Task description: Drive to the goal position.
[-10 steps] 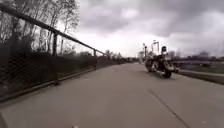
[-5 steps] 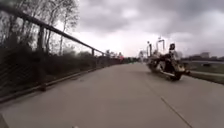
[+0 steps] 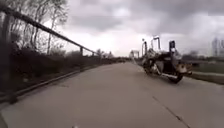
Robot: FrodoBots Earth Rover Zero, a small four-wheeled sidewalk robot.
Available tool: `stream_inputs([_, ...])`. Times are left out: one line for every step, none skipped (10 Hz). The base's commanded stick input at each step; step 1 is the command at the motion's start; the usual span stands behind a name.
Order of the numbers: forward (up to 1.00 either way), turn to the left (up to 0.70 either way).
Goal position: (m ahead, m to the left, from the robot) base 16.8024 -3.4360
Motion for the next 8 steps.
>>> stream_inputs([1.0, 0.0])
stream_inputs([1.0, 0.0])
stream_inputs([1.0, 0.0])
stream_inputs([1.0, 0.0])
stream_inputs([1.0, 0.0])
stream_inputs([1.0, 0.0])
stream_inputs([1.0, 0.0])
stream_inputs([1.0, 0.0])
